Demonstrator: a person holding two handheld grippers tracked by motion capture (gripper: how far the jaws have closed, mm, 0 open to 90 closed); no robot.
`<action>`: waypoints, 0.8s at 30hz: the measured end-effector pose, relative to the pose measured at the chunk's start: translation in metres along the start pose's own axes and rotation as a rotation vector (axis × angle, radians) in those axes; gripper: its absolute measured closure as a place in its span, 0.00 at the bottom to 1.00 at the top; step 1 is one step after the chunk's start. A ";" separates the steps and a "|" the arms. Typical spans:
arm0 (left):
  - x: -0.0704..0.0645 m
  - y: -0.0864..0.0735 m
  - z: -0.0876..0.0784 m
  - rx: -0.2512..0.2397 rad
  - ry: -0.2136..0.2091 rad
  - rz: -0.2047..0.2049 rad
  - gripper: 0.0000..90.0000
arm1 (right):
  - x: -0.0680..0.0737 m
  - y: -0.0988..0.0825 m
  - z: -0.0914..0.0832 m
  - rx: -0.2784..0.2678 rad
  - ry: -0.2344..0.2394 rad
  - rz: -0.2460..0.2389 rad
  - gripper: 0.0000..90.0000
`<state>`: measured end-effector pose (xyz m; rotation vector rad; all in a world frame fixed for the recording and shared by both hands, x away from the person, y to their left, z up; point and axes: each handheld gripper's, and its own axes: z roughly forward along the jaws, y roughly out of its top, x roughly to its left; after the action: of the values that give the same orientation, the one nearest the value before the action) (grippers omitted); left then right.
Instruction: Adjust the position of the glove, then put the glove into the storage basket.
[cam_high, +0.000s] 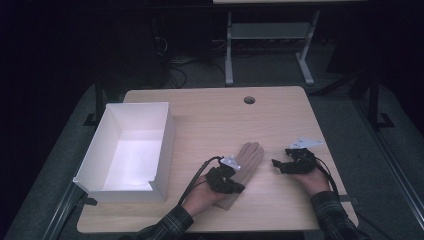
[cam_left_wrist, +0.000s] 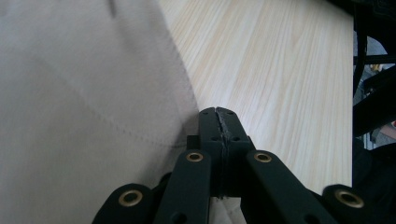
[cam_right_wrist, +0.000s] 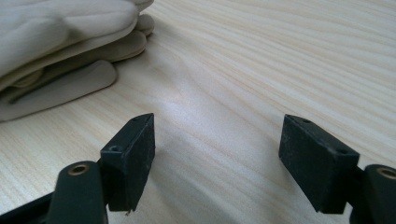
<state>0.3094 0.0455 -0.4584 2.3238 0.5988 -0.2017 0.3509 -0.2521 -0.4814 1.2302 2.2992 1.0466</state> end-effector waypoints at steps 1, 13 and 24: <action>0.002 -0.004 -0.005 0.004 0.009 -0.001 0.99 | 0.001 0.000 0.001 0.003 -0.003 -0.007 0.28; 0.013 -0.022 -0.030 0.005 0.073 -0.012 0.99 | 0.001 0.000 0.001 0.006 -0.003 -0.011 0.25; 0.013 0.001 -0.044 -0.046 0.101 0.031 0.85 | 0.002 0.001 0.001 0.009 -0.002 -0.012 0.23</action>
<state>0.3197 0.0798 -0.4297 2.3072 0.6106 -0.0552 0.3513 -0.2499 -0.4818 1.2183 2.3101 1.0310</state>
